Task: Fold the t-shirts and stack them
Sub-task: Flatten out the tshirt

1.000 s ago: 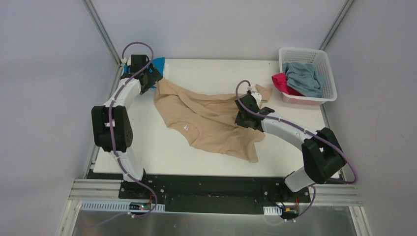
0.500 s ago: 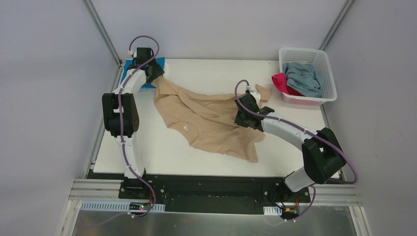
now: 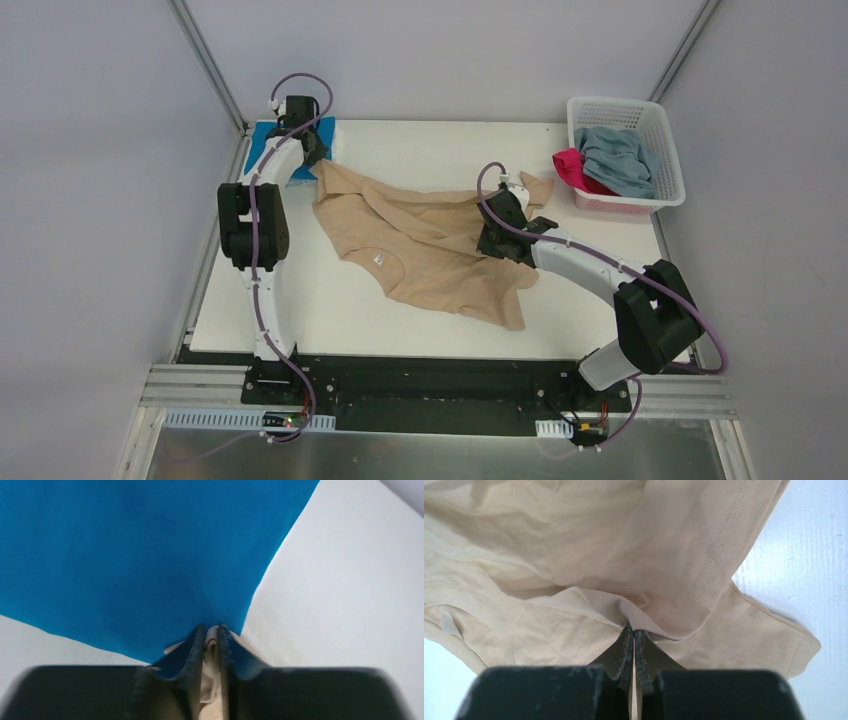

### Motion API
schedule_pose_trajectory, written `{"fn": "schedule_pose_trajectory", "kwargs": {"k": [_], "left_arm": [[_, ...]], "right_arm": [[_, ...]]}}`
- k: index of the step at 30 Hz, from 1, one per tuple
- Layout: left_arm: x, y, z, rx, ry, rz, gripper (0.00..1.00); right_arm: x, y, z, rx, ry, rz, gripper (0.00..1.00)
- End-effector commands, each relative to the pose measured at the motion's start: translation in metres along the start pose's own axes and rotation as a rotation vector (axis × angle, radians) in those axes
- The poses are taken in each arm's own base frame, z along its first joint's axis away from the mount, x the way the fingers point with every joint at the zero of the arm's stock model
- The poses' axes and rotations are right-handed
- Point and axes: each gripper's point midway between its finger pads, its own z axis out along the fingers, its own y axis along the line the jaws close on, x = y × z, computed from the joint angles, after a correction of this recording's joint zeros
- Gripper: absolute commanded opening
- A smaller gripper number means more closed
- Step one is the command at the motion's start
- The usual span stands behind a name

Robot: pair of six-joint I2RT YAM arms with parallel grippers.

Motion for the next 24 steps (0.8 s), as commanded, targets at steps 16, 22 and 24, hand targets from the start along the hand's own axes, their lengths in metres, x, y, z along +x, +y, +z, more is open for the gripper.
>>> {"fn": "schedule_pose_trajectory", "kwargs": {"k": [16, 22, 24], "left_arm": [[-0.081, -0.006, -0.191, -0.001, -0.338, 0.065, 0.00], [-0.103, -0.005, -0.312, 0.199, -0.516, 0.027, 0.00], [-0.111, 0.000, -0.358, 0.264, -0.592, 0.011, 0.00]], "right_arm": [[-0.166, -0.010, -0.137, -0.001, -0.626, 0.076, 0.00], [-0.222, -0.014, -0.246, -0.112, -0.893, 0.098, 0.00], [-0.232, -0.012, -0.282, -0.174, -0.950, 0.089, 0.00]]}}
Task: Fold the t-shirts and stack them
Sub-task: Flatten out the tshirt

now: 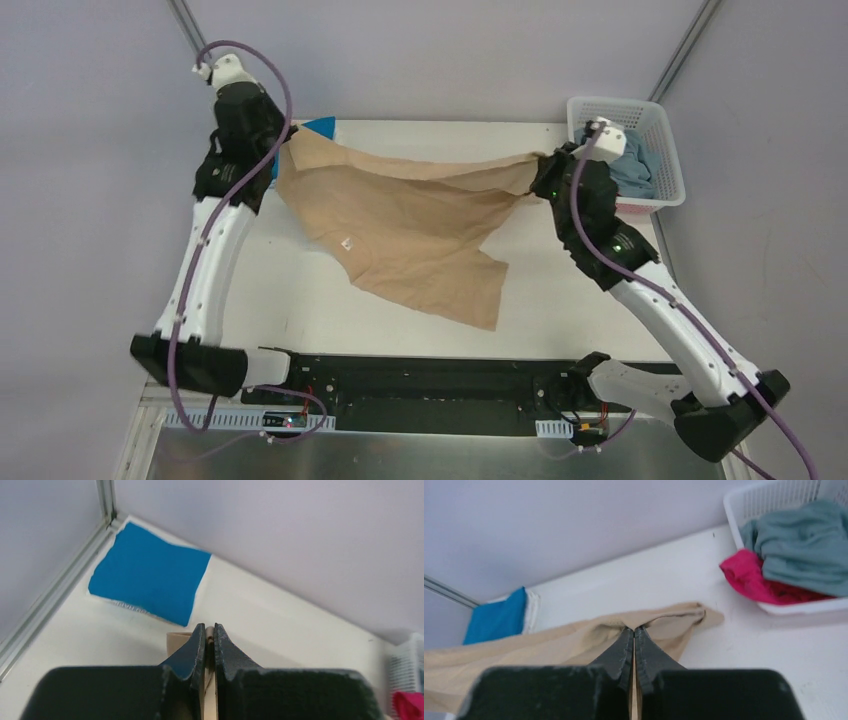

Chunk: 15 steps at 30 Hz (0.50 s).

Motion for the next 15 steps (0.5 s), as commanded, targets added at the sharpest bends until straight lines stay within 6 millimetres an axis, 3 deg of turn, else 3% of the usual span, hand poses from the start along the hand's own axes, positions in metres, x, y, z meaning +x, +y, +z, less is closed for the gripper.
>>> {"fn": "schedule_pose_trajectory", "kwargs": {"k": [1, 5, 9, 15], "left_arm": [[-0.060, -0.006, -0.077, 0.143, -0.181, -0.036, 0.00], [-0.110, -0.012, -0.160, 0.315, -0.333, -0.075, 0.00], [-0.149, -0.001, -0.241, 0.416, -0.495, -0.097, 0.00], [-0.180, 0.001, -0.335, 0.591, -0.636, -0.090, 0.00]], "right_arm": [[-0.113, 0.013, -0.051, -0.120, -0.257, 0.048, 0.00], [-0.159, 0.029, -0.102, -0.298, -0.307, 0.079, 0.00], [-0.198, 0.033, -0.159, -0.450, -0.353, 0.134, 0.00], [-0.222, 0.044, -0.238, -0.712, -0.323, 0.179, 0.00]]}}
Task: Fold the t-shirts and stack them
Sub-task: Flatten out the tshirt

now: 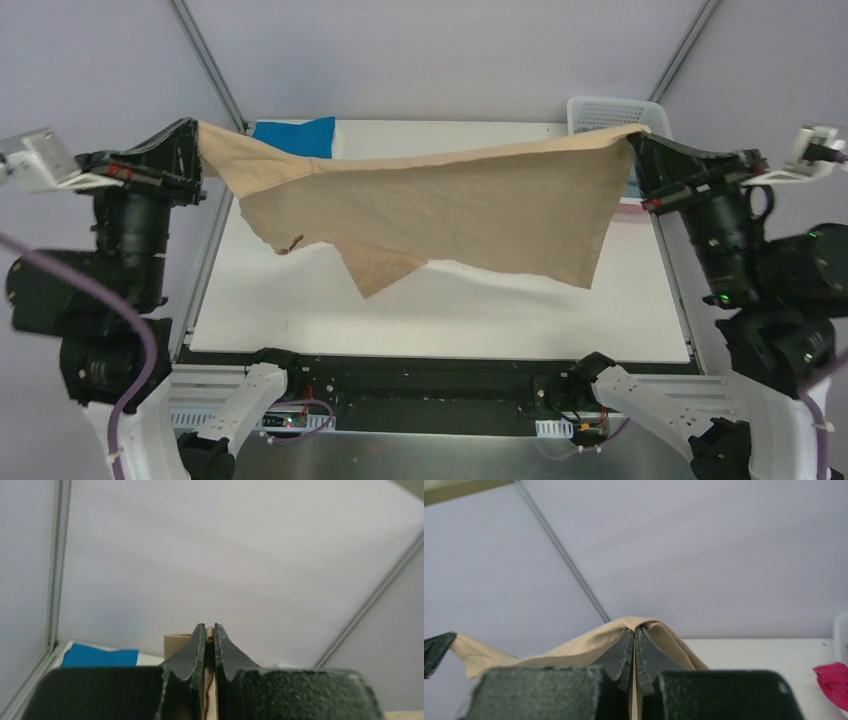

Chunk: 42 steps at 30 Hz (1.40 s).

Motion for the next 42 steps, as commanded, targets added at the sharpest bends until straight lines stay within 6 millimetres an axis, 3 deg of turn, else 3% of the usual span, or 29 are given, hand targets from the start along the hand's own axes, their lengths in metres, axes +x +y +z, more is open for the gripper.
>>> {"fn": "schedule_pose_trajectory", "kwargs": {"k": [1, 4, 8, 12, 15, 18, 20, 24, 29, 34, 38, 42], "left_arm": [[-0.059, -0.041, -0.039, 0.191, -0.114, 0.012, 0.00], [-0.082, -0.056, -0.055, 0.257, -0.155, 0.011, 0.00], [-0.097, -0.060, -0.056, 0.260, -0.190, 0.017, 0.00], [-0.087, -0.059, -0.028, 0.239, -0.154, 0.035, 0.00], [-0.055, -0.055, 0.015, 0.214, -0.063, 0.058, 0.00], [-0.004, -0.042, 0.069, 0.160, 0.058, 0.087, 0.00], [0.041, -0.027, 0.104, 0.111, 0.153, 0.112, 0.00], [0.159, 0.015, 0.152, 0.016, 0.378, 0.147, 0.00], [0.297, 0.062, 0.168, -0.047, 0.560, 0.128, 0.00], [0.410, 0.086, 0.177, -0.033, 0.755, 0.099, 0.00], [0.481, 0.110, 0.184, -0.060, 0.874, 0.108, 0.00], [0.531, 0.130, 0.192, -0.087, 0.938, 0.120, 0.00]], "right_arm": [[-0.028, 0.046, -0.040, -0.229, 0.041, 0.072, 0.00], [-0.039, 0.054, -0.055, -0.271, 0.039, 0.095, 0.00], [-0.047, 0.049, -0.063, -0.249, 0.008, 0.102, 0.00], [-0.045, 0.031, -0.053, -0.154, -0.016, 0.087, 0.00], [-0.034, 0.006, -0.035, -0.015, -0.024, 0.062, 0.00], [-0.014, -0.035, -0.008, 0.203, -0.040, -0.016, 0.00], [0.006, -0.065, 0.009, 0.357, -0.045, -0.073, 0.00], [0.072, -0.119, 0.031, 0.580, -0.011, -0.174, 0.00], [0.173, -0.173, 0.059, 0.645, 0.172, -0.135, 0.00], [0.261, -0.226, 0.078, 0.651, 0.338, -0.052, 0.00], [0.305, -0.268, 0.079, 0.737, 0.431, -0.019, 0.00], [0.325, -0.304, 0.093, 0.780, 0.441, 0.026, 0.00]]}}
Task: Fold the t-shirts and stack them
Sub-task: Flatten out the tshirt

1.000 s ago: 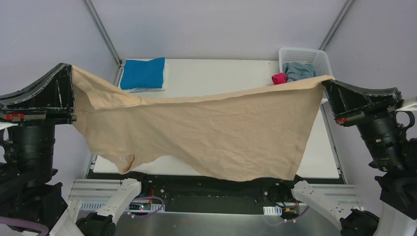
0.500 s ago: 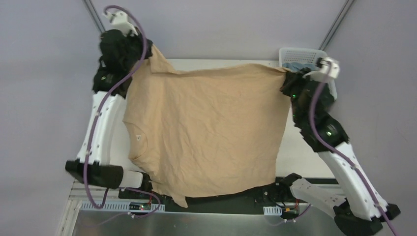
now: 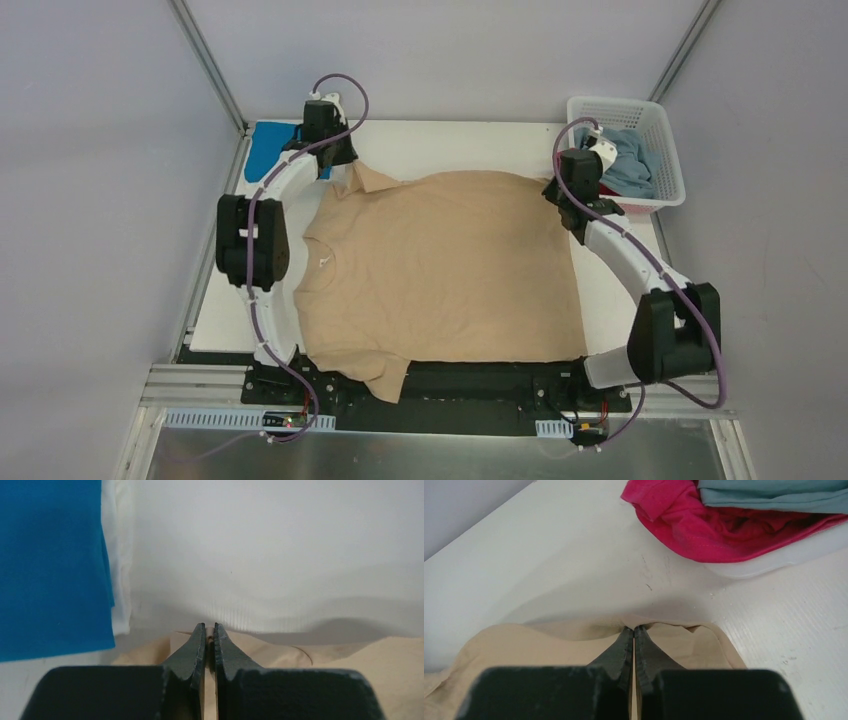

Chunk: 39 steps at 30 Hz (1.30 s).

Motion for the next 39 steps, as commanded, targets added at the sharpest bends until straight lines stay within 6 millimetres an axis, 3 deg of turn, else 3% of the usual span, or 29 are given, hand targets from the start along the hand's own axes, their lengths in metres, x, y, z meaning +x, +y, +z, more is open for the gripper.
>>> {"fn": "schedule_pose_trajectory", "kwargs": {"k": [1, 6, 11, 17, 18, 21, 22, 24, 27, 30, 32, 37, 39], "left_arm": [[-0.015, -0.002, 0.039, 0.026, -0.044, 0.018, 0.00], [-0.009, 0.006, 0.066, 0.000, -0.032, 0.029, 0.00], [-0.016, 0.011, 0.085, -0.029, -0.052, 0.031, 0.00], [-0.031, 0.003, 0.106, 0.005, -0.084, 0.029, 0.14], [-0.036, 0.001, 0.109, 0.016, -0.094, 0.031, 0.23], [-0.046, -0.007, 0.113, 0.050, -0.110, 0.047, 0.78], [-0.051, -0.011, 0.111, 0.062, -0.116, 0.051, 0.88], [-0.063, -0.020, 0.098, 0.087, -0.132, 0.057, 0.98], [-0.081, -0.036, 0.073, 0.117, -0.155, 0.065, 0.99], [-0.080, -0.049, 0.046, 0.120, -0.137, 0.050, 0.99], [-0.065, -0.055, 0.031, 0.121, -0.094, 0.004, 0.99], [-0.013, -0.050, 0.015, 0.095, 0.025, -0.150, 1.00], [0.001, -0.047, 0.016, 0.081, 0.054, -0.177, 1.00]], "right_arm": [[-0.025, 0.013, 0.034, -0.063, -0.048, 0.132, 0.00], [-0.026, 0.027, 0.073, -0.094, -0.037, 0.109, 0.00], [-0.023, 0.025, 0.107, -0.036, -0.035, 0.078, 0.00], [-0.032, 0.017, 0.123, 0.040, -0.092, 0.067, 0.02], [-0.033, 0.017, 0.123, 0.041, -0.096, 0.067, 0.08], [-0.036, 0.029, 0.118, -0.019, -0.074, 0.055, 0.29], [-0.036, 0.035, 0.113, -0.051, -0.056, 0.047, 0.38], [-0.034, 0.053, 0.101, -0.137, -0.007, 0.036, 0.55], [-0.035, 0.071, 0.075, -0.205, 0.013, 0.017, 0.72], [-0.020, 0.080, 0.050, -0.244, 0.058, 0.009, 0.90], [0.006, 0.081, 0.036, -0.261, 0.140, 0.034, 0.99], [0.092, 0.082, 0.011, -0.302, 0.383, 0.039, 0.99], [0.117, 0.079, 0.007, -0.291, 0.445, 0.027, 0.99]]}}
